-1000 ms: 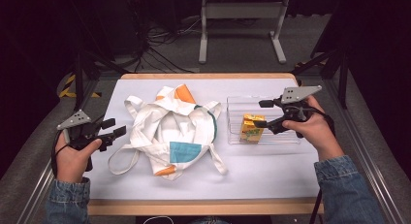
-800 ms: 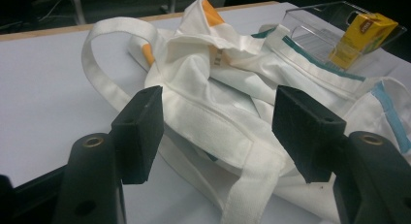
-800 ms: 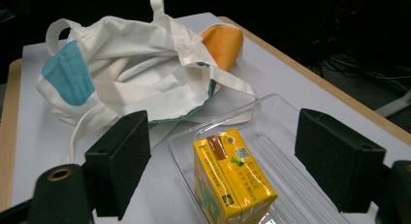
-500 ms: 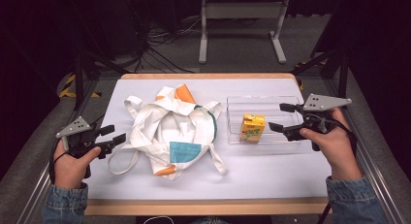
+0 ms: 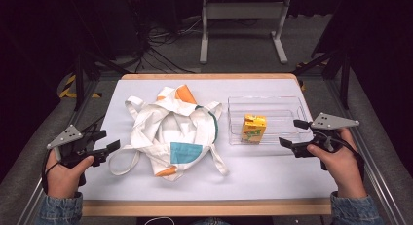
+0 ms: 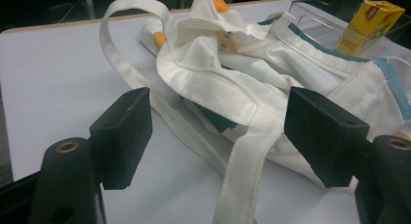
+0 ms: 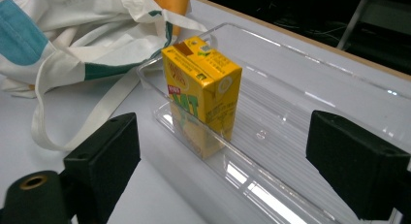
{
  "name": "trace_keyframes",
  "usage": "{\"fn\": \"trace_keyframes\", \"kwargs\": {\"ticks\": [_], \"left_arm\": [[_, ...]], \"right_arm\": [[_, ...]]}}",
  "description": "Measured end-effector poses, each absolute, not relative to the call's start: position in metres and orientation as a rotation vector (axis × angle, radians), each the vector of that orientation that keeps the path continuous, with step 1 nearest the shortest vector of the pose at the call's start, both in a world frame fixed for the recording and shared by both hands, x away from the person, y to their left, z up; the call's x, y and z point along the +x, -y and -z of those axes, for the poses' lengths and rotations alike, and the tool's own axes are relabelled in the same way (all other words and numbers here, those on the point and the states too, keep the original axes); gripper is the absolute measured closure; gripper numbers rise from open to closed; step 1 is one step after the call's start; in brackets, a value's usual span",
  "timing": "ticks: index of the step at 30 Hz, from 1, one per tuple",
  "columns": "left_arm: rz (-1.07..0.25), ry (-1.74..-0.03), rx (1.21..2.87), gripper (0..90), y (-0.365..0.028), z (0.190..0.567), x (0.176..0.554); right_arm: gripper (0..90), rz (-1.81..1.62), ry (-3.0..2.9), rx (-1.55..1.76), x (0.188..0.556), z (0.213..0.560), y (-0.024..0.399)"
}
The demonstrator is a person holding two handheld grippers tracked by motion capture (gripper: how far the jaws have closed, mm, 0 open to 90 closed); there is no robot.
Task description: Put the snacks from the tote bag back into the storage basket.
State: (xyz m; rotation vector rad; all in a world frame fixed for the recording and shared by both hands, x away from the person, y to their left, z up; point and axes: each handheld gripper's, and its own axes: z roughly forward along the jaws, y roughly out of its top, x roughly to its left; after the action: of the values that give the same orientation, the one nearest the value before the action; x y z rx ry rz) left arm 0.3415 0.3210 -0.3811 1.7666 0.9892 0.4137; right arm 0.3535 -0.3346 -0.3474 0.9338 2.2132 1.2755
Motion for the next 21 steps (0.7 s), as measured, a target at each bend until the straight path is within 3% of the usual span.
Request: {"fn": "trace_keyframes", "kwargs": {"ticks": [21], "left_arm": [[-0.403, -0.99, 1.841, 24.8, -0.32, 0.389, 0.347]], "right_arm": [[11.1, -0.989, -2.276, 1.224, 0.353, 0.387, 0.346]]}}
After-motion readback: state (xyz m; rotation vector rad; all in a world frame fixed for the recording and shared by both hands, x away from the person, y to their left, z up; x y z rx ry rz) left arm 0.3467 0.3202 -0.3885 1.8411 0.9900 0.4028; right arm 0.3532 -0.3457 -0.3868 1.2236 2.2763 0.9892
